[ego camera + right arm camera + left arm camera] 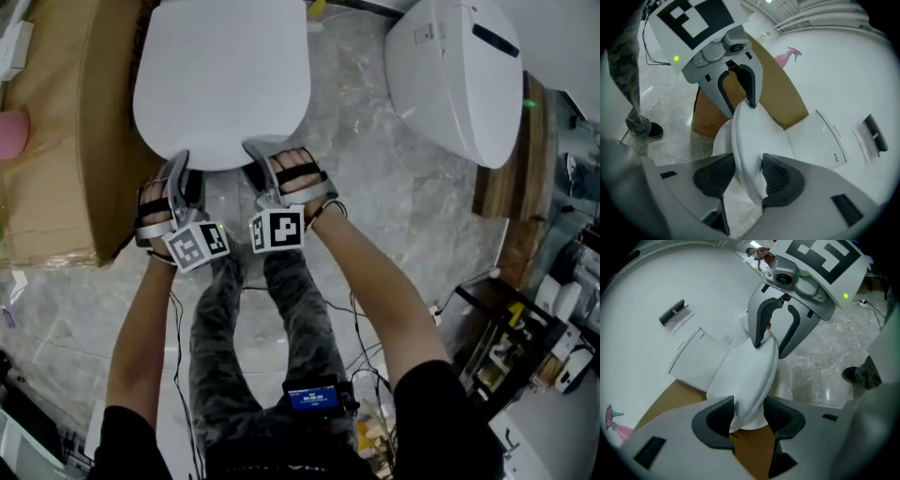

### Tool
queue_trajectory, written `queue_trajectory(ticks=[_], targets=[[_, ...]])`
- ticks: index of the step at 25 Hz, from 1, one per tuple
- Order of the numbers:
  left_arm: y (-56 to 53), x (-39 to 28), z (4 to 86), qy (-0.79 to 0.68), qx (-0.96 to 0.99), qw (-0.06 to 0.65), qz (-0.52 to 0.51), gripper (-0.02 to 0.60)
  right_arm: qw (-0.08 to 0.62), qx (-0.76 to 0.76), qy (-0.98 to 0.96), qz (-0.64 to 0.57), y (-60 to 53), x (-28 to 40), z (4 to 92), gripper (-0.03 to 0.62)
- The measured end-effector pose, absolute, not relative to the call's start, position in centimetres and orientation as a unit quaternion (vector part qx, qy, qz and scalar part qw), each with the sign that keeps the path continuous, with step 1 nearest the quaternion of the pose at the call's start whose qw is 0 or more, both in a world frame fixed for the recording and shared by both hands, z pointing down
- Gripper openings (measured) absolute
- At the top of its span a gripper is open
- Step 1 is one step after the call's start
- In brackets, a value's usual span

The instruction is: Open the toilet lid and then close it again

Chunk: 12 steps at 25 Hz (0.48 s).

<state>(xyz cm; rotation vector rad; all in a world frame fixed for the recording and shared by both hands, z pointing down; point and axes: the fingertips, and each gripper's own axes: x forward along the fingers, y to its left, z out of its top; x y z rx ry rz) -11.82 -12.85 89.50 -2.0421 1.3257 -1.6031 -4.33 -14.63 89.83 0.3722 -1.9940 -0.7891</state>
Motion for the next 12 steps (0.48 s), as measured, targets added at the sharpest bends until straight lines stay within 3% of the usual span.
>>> queue_trajectory(ticks=[12], targets=[[-12.9,-12.5,97.0,0.421,-0.684,0.122,-0.583,0.223,0.442,0.129,-0.815,-0.351,-14.1,-5.2,96.4,0.196]])
